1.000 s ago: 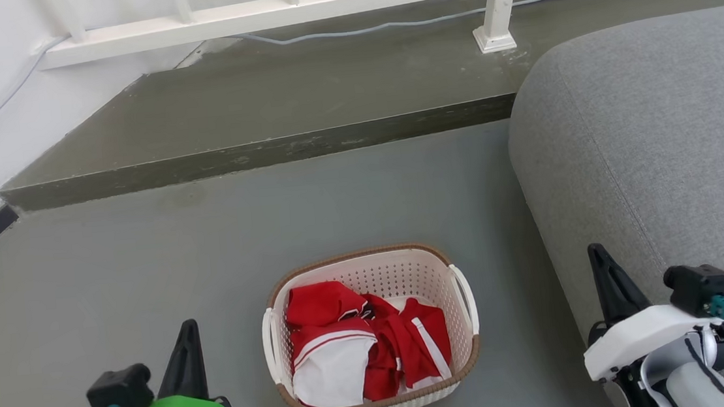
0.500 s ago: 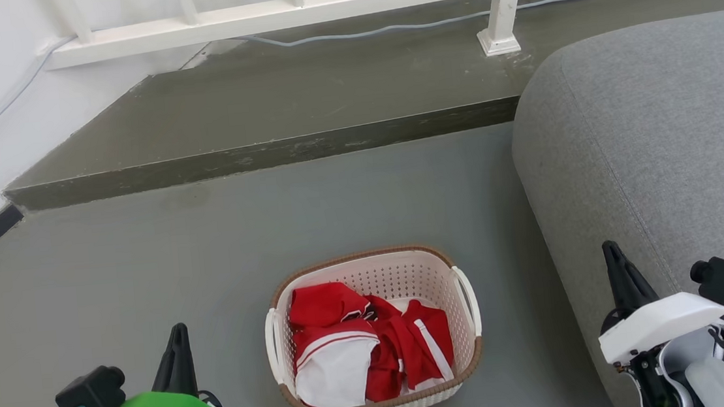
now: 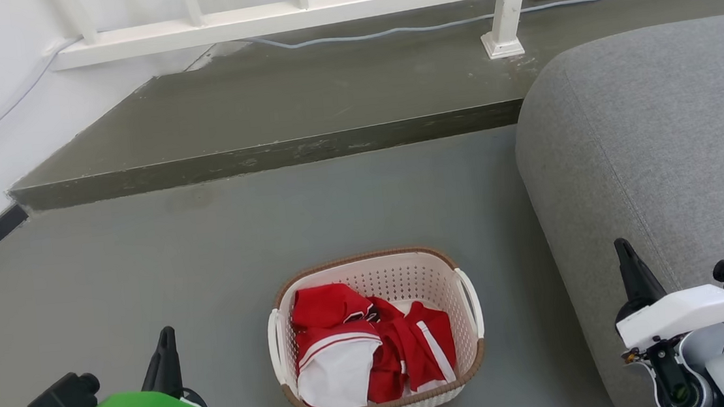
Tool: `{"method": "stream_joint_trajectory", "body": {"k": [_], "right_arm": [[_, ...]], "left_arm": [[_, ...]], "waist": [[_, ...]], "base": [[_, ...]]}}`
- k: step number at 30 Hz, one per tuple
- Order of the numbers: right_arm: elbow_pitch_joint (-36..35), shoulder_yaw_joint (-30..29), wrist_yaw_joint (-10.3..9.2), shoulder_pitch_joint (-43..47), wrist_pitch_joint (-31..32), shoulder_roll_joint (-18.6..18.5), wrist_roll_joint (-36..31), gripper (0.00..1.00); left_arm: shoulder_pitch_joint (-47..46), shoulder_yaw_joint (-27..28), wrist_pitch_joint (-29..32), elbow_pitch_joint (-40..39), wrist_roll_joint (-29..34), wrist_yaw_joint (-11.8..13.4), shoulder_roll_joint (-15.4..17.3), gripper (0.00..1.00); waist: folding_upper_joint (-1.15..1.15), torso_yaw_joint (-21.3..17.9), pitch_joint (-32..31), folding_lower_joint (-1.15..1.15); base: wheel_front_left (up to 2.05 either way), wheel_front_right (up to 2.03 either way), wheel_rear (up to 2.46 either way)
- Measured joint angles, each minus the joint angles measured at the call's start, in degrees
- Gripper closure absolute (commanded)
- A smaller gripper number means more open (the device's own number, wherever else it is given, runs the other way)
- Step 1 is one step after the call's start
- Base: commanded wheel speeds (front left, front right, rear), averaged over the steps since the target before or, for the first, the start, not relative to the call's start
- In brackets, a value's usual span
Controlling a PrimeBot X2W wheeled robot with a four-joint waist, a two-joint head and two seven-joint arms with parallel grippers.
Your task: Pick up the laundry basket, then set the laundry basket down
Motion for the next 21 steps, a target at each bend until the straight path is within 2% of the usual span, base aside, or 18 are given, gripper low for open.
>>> {"method": "stream_joint_trajectory", "body": {"k": [21], "right_arm": [[0.3, -4.9, 2.76, -1.0, 4.1, 0.9, 15.4, 1.0]], "left_arm": [[-0.3, 4.1, 4.0, 1.2, -15.1, -2.4, -0.2, 1.0]], "waist": [[0.0, 0.6, -0.5, 0.0]], "base": [[0.0, 0.0, 0.0]]}}
